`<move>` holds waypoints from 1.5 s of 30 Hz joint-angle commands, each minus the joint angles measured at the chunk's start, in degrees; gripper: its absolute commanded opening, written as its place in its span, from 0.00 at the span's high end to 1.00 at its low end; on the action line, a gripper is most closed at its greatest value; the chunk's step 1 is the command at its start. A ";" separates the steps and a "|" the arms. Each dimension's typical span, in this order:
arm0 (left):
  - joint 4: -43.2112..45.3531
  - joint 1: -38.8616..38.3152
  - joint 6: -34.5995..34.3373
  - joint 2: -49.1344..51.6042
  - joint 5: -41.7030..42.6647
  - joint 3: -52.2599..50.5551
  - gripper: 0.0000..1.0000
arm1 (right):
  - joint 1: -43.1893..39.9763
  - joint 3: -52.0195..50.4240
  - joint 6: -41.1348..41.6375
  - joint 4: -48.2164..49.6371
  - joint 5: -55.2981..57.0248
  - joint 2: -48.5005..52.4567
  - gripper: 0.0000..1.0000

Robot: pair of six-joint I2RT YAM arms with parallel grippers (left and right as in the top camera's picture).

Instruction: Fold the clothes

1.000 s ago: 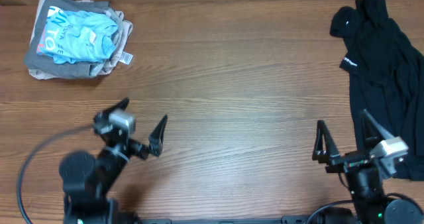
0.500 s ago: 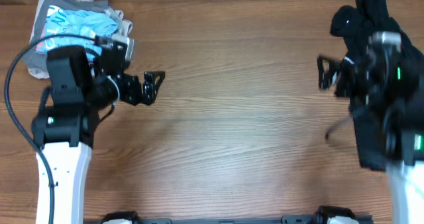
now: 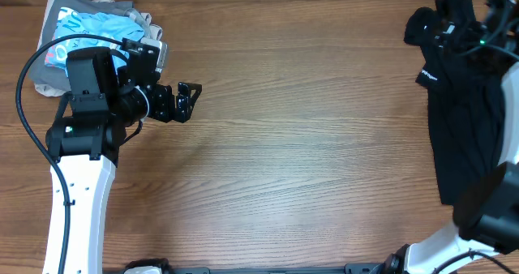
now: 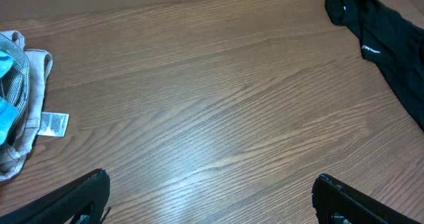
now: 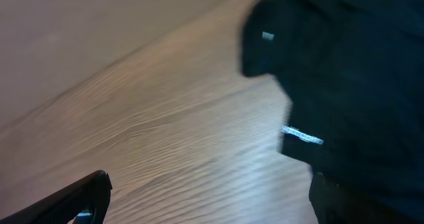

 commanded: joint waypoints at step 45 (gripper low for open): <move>3.34 -0.37 -4.48 4.79 -0.42 1.20 0.00 | -12.66 1.97 13.73 2.80 -1.95 19.02 0.96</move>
